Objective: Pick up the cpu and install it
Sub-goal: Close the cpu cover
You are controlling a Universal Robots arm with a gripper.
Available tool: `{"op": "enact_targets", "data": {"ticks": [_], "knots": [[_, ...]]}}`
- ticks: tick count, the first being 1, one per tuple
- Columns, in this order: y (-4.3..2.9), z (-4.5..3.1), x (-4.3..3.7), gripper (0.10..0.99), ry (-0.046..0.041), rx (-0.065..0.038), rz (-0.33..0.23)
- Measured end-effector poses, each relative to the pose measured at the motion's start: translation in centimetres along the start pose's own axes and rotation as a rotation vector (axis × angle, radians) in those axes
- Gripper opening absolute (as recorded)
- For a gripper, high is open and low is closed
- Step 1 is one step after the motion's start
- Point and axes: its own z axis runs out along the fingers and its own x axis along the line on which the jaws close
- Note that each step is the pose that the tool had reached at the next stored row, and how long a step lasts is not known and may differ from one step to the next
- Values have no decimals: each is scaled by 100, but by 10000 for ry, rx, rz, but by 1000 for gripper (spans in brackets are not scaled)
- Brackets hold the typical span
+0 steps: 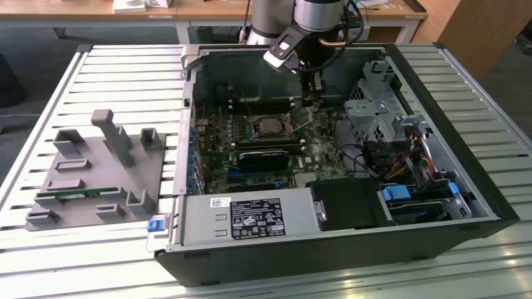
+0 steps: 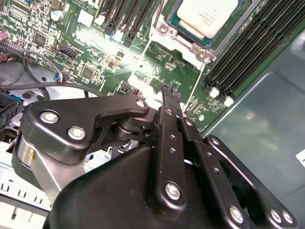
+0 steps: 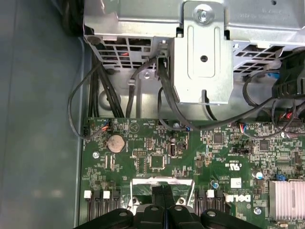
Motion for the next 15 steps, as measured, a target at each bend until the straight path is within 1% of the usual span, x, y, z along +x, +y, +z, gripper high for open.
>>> {"op": "enact_targets", "data": {"ticks": [5,15], "knots": [[47,3,0,106,0,1,-1],[169,16,10,106,0,2,0]]}}
